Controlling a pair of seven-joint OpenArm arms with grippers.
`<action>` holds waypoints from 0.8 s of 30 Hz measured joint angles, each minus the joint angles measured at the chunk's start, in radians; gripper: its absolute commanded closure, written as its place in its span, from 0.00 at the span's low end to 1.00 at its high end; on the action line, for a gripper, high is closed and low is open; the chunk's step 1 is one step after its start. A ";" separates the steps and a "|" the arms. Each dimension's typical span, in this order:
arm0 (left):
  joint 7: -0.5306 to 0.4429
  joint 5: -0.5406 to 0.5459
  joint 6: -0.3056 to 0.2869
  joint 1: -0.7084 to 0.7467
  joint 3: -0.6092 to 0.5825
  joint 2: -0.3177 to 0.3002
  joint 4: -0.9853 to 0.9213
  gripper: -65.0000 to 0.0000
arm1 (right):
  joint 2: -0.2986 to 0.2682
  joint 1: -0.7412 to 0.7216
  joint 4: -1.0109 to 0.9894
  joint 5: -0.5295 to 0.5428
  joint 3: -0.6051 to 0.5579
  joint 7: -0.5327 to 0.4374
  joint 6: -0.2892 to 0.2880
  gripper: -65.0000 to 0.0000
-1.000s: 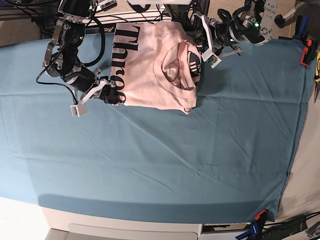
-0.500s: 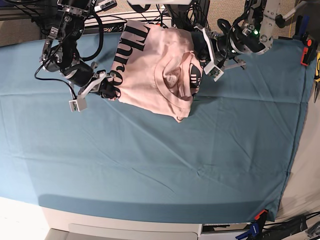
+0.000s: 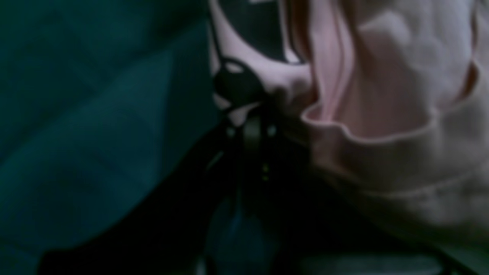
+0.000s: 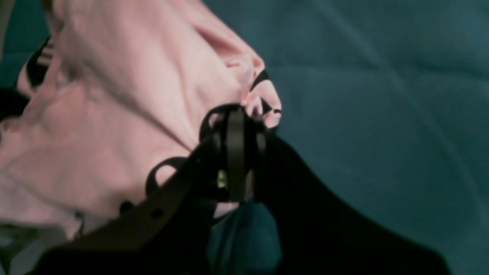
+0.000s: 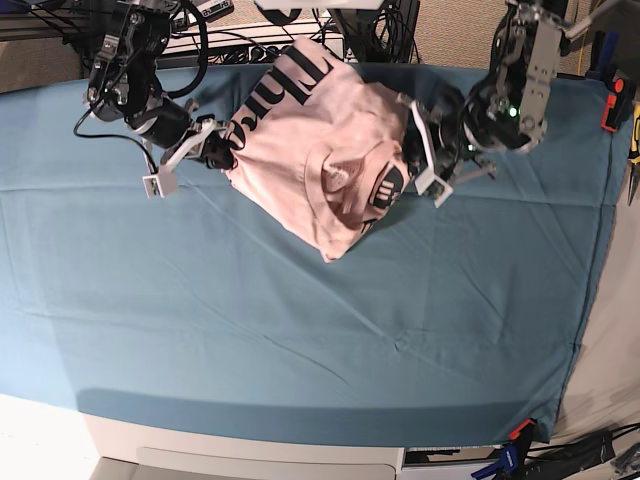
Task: Fold the T-shirt properly
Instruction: 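Rotate the folded shirt with both grippers so the lettering faces the robot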
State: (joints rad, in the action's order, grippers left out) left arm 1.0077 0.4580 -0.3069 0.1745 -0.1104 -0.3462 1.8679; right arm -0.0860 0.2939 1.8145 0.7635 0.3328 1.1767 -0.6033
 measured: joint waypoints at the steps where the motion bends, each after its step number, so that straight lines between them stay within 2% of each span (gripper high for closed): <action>1: 0.000 0.001 0.000 -0.017 0.000 0.000 -0.014 1.00 | 0.000 0.008 0.000 0.004 0.000 -0.001 0.000 1.00; 4: 0.000 0.003 0.000 -0.064 -0.001 0.000 -0.050 1.00 | 0.000 0.020 0.001 0.008 0.000 0.001 -0.018 1.00; 10: -0.023 0.019 -0.003 -0.142 -0.002 0.001 -0.117 1.00 | 0.000 0.022 0.001 0.014 0.000 0.005 -0.019 1.00; 12: -0.032 0.022 -0.004 -0.171 -0.002 0.003 -0.156 1.00 | 0.000 0.031 0.001 0.023 0.000 0.005 -0.050 1.00; 15: -0.045 0.048 -0.013 -0.220 -0.006 0.006 -0.229 1.00 | 0.000 0.053 0.001 0.033 0.000 0.012 -0.056 1.00; 20: -0.049 0.098 -0.045 -0.309 -0.006 0.010 -0.346 1.00 | 0.000 0.092 0.002 0.080 0.000 0.016 -0.057 1.00; 24: -0.046 0.120 -0.044 -0.367 -0.007 0.019 -0.416 1.00 | 0.000 0.122 0.002 0.127 0.000 0.020 -0.072 1.00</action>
State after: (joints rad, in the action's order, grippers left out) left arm 0.9619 0.5777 -0.3511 -0.1921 -0.1173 -0.3267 1.4521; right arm -0.0856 0.4160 1.8160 0.8902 0.3328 1.1965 -0.6754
